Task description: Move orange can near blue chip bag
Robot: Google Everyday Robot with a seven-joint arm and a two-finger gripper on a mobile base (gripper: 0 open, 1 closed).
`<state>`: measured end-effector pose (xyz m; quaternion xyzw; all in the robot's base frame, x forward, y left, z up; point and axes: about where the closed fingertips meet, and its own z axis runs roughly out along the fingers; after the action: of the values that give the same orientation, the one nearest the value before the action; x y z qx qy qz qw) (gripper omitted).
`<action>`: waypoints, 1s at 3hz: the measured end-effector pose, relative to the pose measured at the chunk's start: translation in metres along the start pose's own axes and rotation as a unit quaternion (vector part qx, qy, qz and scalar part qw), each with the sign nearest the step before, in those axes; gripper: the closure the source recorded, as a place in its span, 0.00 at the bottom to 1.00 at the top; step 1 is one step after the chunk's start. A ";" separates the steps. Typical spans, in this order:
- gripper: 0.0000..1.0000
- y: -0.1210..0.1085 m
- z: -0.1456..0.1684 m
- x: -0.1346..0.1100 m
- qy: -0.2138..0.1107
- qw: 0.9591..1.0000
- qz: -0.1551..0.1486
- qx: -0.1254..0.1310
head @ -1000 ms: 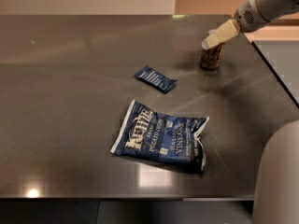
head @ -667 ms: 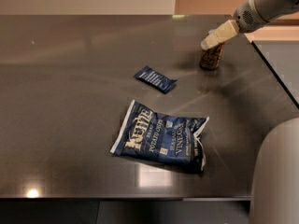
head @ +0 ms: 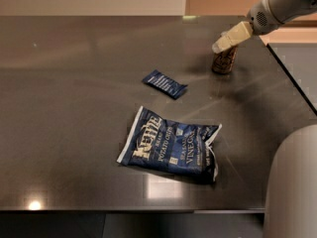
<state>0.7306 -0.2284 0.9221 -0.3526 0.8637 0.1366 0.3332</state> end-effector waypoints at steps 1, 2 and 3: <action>0.13 0.002 0.012 0.010 0.010 1.000 0.000 -0.009; 0.35 0.004 0.022 0.019 0.019 1.000 -0.001 -0.015; 0.59 0.004 0.027 0.024 0.021 1.000 0.000 -0.016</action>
Offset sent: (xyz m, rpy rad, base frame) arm -0.0100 0.0019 -0.0413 -0.0218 0.0578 0.0260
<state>0.7282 -0.2253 0.8862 -0.3603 0.8685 0.1427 0.3090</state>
